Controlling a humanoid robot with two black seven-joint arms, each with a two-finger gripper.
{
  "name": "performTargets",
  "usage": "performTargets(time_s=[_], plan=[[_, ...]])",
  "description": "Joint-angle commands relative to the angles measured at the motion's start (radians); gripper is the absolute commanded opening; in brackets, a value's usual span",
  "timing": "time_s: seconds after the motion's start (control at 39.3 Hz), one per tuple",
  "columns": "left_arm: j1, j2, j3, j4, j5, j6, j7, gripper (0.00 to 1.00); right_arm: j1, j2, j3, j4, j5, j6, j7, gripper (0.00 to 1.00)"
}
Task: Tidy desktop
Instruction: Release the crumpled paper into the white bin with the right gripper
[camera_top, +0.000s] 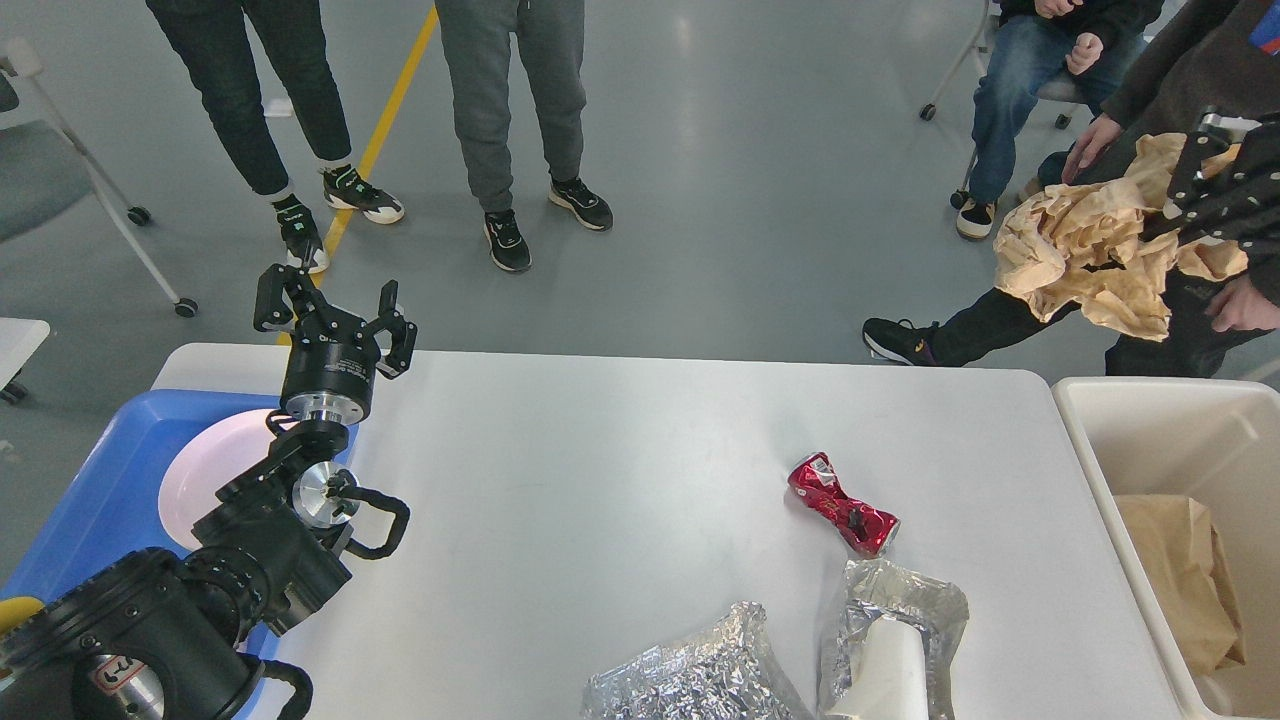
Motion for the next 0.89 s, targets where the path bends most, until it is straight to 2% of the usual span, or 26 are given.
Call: performTargets(time_s=[0.0,0.23,0.61,0.87], plan=[[0.000,-0.001,0.000,0.000,0.001,0.000,-0.001,0.97,-0.051,0.013,-0.007,-0.082,-0.015,0.000,-0.002,0.00],[0.000,-0.001,0.000,0.000,0.001,0.000,0.001,0.97,-0.206,0.017,-0.011,-0.283,-0.119,0.000,-0.002,0.00],[0.000,-0.001,0.000,0.000,0.001,0.000,0.001,0.97,-0.522,0.013,-0.010,-0.475,-0.254,0.000,0.000,0.00],[0.000,0.001,0.000,0.000,0.000,0.000,0.001,0.97,-0.717,0.016,0.007,-0.525,-0.288,-0.168,0.000,0.00]])
